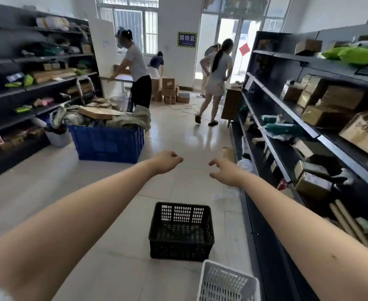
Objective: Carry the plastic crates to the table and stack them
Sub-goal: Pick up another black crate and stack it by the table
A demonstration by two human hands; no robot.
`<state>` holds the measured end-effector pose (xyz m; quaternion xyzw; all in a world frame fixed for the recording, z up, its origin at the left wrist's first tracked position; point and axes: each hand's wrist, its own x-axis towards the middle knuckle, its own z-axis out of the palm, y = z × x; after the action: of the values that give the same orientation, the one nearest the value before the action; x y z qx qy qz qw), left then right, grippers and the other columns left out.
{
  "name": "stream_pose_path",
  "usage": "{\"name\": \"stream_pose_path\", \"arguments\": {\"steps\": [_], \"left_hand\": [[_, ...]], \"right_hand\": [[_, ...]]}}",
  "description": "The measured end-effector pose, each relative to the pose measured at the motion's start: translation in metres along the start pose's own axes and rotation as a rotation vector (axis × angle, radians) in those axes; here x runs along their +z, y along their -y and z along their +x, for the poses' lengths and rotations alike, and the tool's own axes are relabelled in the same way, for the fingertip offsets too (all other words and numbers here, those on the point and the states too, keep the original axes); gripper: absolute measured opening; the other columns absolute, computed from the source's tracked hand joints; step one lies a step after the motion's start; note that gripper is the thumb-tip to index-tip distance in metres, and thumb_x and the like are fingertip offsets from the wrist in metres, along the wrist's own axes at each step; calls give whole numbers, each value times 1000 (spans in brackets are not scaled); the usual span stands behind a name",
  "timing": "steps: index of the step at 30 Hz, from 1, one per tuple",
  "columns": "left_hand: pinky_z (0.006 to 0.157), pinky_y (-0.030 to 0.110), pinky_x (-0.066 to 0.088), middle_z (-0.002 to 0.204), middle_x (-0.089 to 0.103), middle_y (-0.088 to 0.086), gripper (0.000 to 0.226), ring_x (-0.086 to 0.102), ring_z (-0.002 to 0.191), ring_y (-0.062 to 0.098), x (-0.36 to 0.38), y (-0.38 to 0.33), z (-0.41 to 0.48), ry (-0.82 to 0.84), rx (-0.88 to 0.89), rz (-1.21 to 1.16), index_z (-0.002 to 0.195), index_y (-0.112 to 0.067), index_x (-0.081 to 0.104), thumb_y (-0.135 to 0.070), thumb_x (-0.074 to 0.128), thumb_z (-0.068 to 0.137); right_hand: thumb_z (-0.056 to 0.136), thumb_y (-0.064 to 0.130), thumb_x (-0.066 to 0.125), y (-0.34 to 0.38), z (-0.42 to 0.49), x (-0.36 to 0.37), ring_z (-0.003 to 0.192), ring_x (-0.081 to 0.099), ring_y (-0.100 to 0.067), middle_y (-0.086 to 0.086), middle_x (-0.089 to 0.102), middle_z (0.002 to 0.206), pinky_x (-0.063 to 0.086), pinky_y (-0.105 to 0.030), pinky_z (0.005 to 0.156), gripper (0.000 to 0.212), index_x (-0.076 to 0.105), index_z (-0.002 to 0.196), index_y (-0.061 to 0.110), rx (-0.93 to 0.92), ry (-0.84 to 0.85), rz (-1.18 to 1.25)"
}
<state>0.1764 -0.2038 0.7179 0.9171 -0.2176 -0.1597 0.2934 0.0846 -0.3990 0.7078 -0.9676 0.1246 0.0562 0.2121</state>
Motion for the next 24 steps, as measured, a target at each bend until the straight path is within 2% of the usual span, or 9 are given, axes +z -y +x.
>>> {"name": "stream_pose_path", "arguments": {"steps": [4,10,13,16,18,20,24], "left_hand": [[104,34,38,135,56,10,48,52,124,28,33,34,87,80,-47,25,133,-7,53,-37,46,97],[103,34,40,133,58,13,44,53,123,29,101,106,234,188,-131,61,131,-6,54,-33,47,97],[102,33,40,131,59,14,41,54,122,30,139,154,304,252,-203,41,128,-4,56,-30,47,97],[99,33,40,127,60,14,38,54,120,31,177,209,366,290,-295,25,125,-3,56,-27,44,98],[89,30,40,113,61,14,29,56,108,28,203,249,398,348,-332,41,111,-3,60,-23,41,99],[80,27,36,100,56,10,19,51,95,23,236,292,429,414,-385,49,95,-7,55,-19,41,98],[82,31,42,99,61,14,20,57,97,27,309,379,487,485,-481,62,85,-7,55,-18,41,95]], "right_hand": [[92,26,54,-41,69,33,118,53,-27,-13,47,138,44,-32,95,46,45,137,19,100,56,51],[94,17,51,-124,195,112,126,48,-28,-15,45,141,39,-29,94,47,42,140,11,297,163,181],[91,19,50,-163,255,161,130,44,-29,-13,43,144,37,-34,104,51,42,141,12,394,188,211],[89,21,48,-202,311,212,125,46,-34,-16,45,141,41,-38,102,52,43,140,16,521,152,199],[88,20,46,-224,345,250,124,46,-37,-18,46,139,41,-39,102,50,46,138,16,608,102,188],[86,17,46,-245,374,293,123,47,-37,-18,45,138,41,-39,102,52,45,138,16,678,115,183],[85,15,47,-296,422,385,125,45,-37,-17,39,140,39,-40,104,55,42,140,17,762,177,171]]}}
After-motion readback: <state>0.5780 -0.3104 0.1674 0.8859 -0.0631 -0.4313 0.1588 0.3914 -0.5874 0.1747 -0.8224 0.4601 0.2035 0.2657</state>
